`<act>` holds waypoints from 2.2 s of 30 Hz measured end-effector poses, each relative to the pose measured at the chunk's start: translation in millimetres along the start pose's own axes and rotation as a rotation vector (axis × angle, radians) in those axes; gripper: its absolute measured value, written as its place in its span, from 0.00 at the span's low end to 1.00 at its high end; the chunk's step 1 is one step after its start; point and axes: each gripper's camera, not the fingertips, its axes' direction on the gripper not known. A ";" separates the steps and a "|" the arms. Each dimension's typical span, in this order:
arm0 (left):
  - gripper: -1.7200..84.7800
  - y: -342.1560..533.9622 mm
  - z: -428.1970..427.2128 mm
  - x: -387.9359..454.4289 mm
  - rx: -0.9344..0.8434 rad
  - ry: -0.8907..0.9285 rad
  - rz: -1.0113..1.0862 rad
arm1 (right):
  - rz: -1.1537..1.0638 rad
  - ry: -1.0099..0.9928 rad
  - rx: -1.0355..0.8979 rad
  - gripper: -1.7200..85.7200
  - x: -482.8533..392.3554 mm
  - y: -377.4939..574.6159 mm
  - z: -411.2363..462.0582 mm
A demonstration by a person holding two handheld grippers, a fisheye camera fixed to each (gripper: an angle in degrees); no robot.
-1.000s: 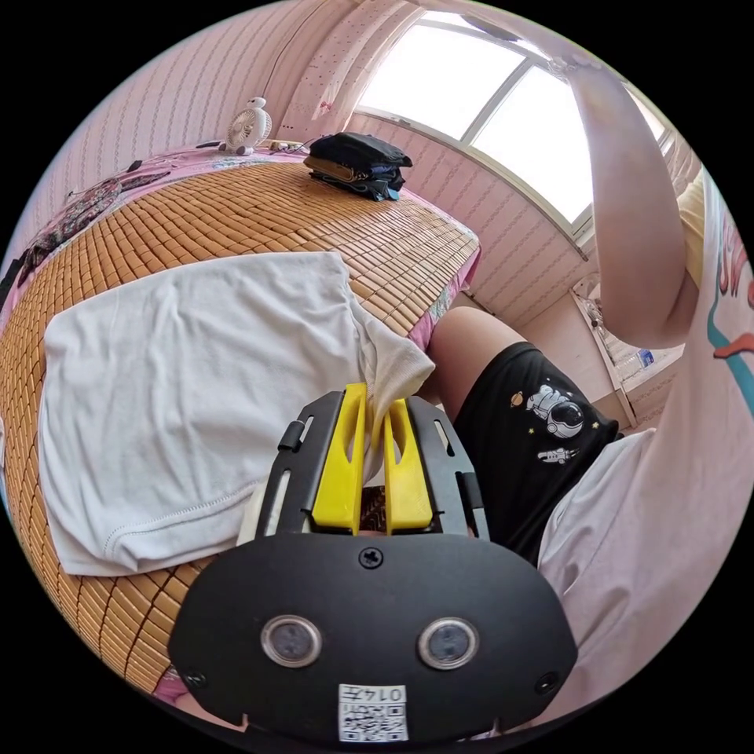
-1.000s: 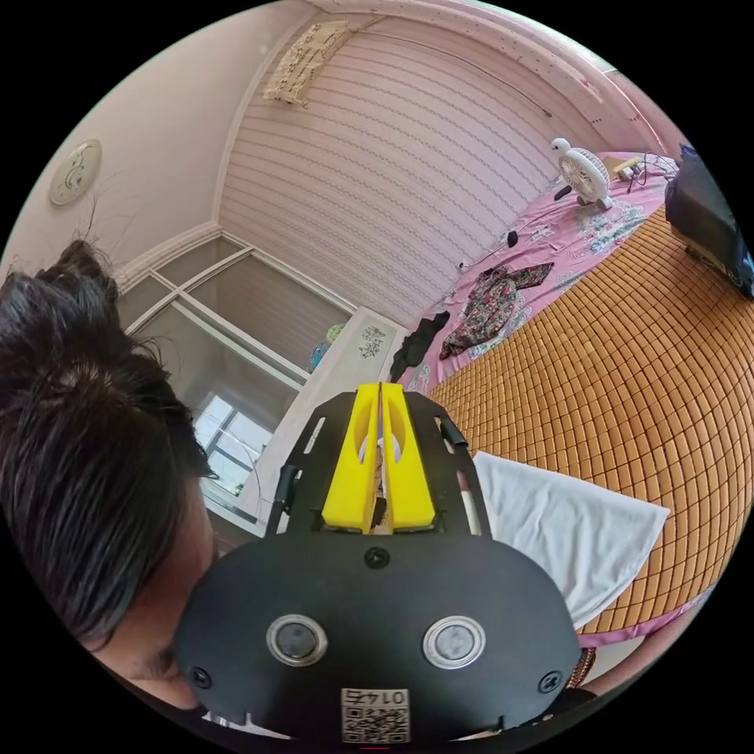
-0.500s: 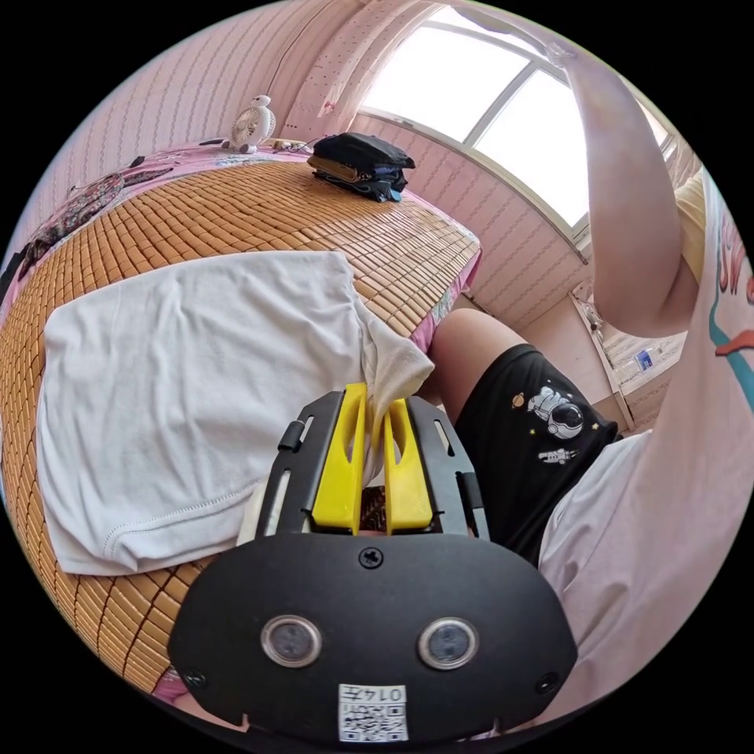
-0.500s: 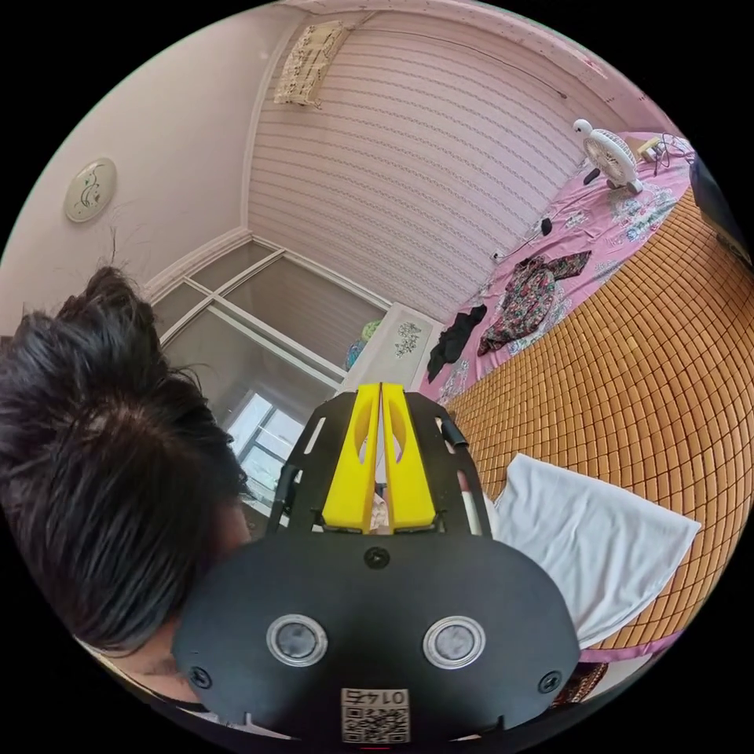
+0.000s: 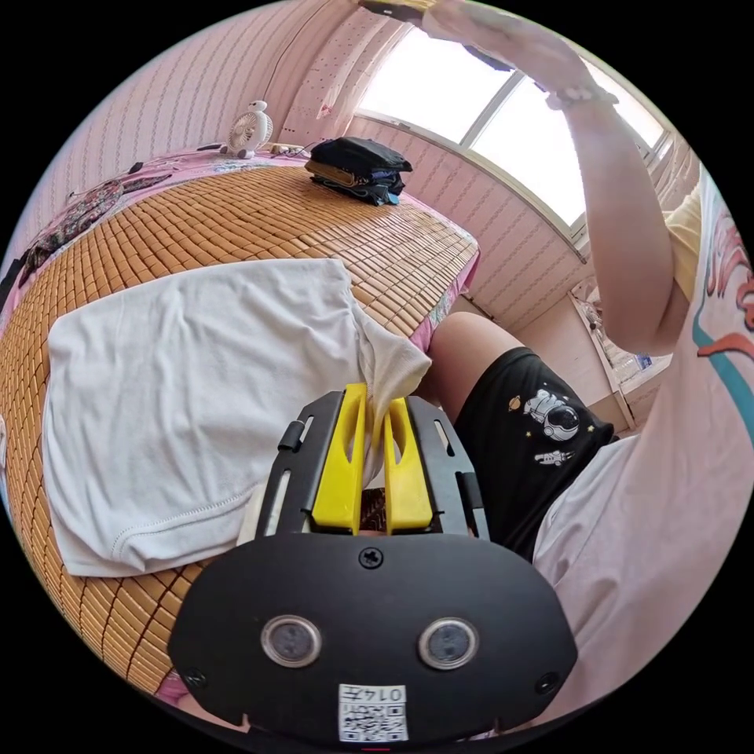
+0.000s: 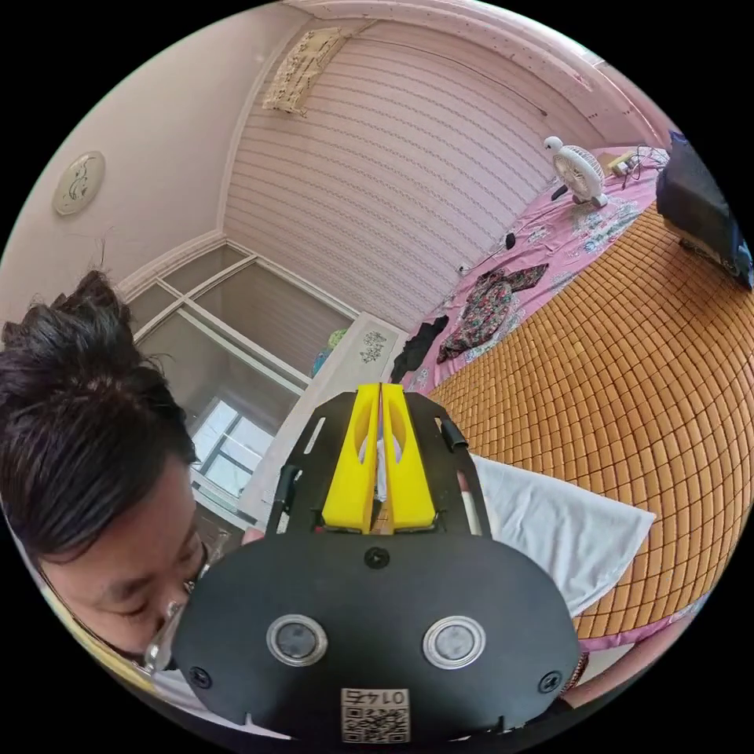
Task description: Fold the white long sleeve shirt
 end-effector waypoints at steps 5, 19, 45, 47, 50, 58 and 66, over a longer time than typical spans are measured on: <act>0.06 2.7 -9.9 4.7 0.009 0.005 -0.002 | -0.016 0.393 -0.172 0.03 78.3 34.4 8.3; 0.06 10.5 -40.9 18.6 -0.007 -0.025 0.039 | 0.052 0.504 -0.344 0.08 144.4 56.7 78.3; 0.13 64.0 -163.9 -134.0 0.199 -0.278 -0.668 | -0.531 0.486 -0.610 0.14 -10.2 -39.4 301.0; 0.14 65.5 -169.4 -135.6 0.211 -0.309 -0.671 | -0.570 0.519 -0.644 0.16 -7.1 -35.3 312.9; 0.16 62.0 -172.0 -137.7 0.229 -0.364 -0.680 | -0.601 0.589 -0.730 0.20 7.0 -31.3 339.0; 0.13 27.8 -153.1 -136.4 0.180 -0.244 -0.654 | -0.587 0.564 -0.795 0.17 30.5 -22.5 355.7; 0.06 26.0 -155.9 -130.5 0.128 -0.238 -0.652 | -0.537 0.416 -0.828 0.05 29.5 -32.4 315.9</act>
